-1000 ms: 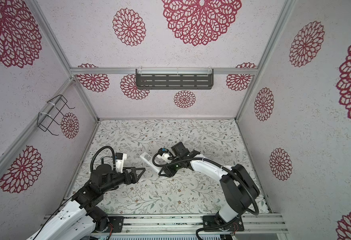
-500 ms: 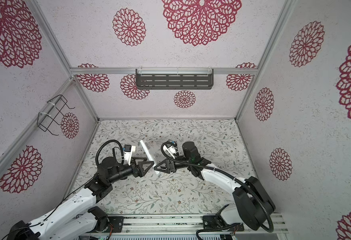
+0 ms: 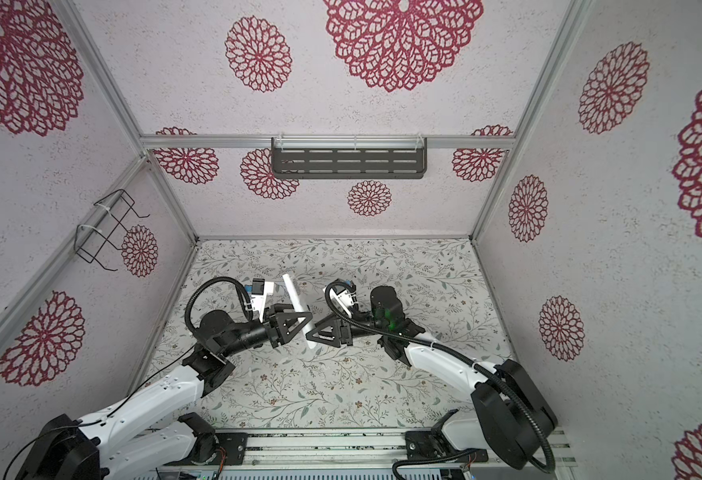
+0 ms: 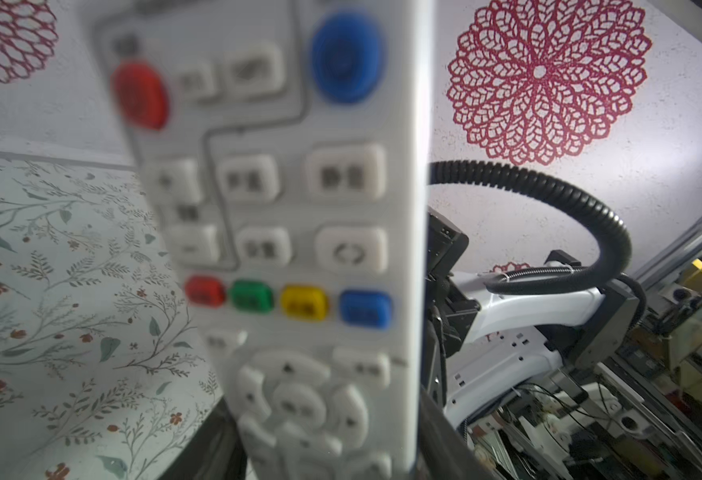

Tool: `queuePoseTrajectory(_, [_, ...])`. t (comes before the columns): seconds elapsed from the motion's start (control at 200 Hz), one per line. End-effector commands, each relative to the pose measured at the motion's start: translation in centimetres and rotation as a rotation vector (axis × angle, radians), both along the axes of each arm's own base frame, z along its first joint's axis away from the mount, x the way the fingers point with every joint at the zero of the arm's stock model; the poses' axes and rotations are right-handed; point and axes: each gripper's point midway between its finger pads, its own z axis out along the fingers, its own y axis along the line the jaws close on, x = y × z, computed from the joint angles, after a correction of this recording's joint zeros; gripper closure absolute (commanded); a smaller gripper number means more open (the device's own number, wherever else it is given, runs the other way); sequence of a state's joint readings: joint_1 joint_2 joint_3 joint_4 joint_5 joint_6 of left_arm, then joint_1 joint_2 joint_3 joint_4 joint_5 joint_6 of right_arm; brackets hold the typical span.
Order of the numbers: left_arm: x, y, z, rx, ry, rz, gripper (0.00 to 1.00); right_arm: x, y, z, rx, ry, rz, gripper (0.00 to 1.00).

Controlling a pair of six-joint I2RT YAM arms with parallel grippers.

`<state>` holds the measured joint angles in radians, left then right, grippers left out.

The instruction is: Load the batteries into the remote control

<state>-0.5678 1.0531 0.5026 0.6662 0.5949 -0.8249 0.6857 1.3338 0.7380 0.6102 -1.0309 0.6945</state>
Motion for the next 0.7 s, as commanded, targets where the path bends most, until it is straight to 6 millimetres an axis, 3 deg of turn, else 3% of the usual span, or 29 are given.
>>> queuePoseTrajectory(0.0, [0.5,0.5,1.2,0.023,-0.106,0.043,0.65,-0.7,-0.2,1.2,0.011,0.010,0.026,0.66])
queuePoseTrajectory(0.16, [1.4,0.8,-0.6,0.127,-0.044,0.093,0.72,0.3,-0.4,0.7,-0.006,0.014,-0.011,0.60])
queuePoseTrajectory(0.296, [3.4,2.2,-4.8,0.364,0.108,0.206,0.75,2.1,-2.3,0.0,-0.069,-0.014,-0.115,0.39])
queuePoseTrajectory(0.341, [4.0,3.1,-6.4,0.447,0.165,0.256,0.78,2.8,-3.2,-1.0,-0.152,-0.033,-0.183,0.30])
queuePoseTrajectory(0.421, [4.8,4.5,-9.3,0.600,0.273,0.318,0.75,4.8,-5.5,-3.4,-0.372,-0.113,-0.350,0.18])
queuePoseTrajectory(0.561, [5.7,5.5,-12.6,0.762,0.410,0.355,0.80,6.9,-9.7,-6.1,-0.657,-0.174,-0.533,0.13])
queuePoseTrajectory(0.696, [6.8,6.8,-15.1,0.938,0.555,0.426,0.75,8.2,-13.6,-8.5,-0.864,-0.184,-0.688,0.07])
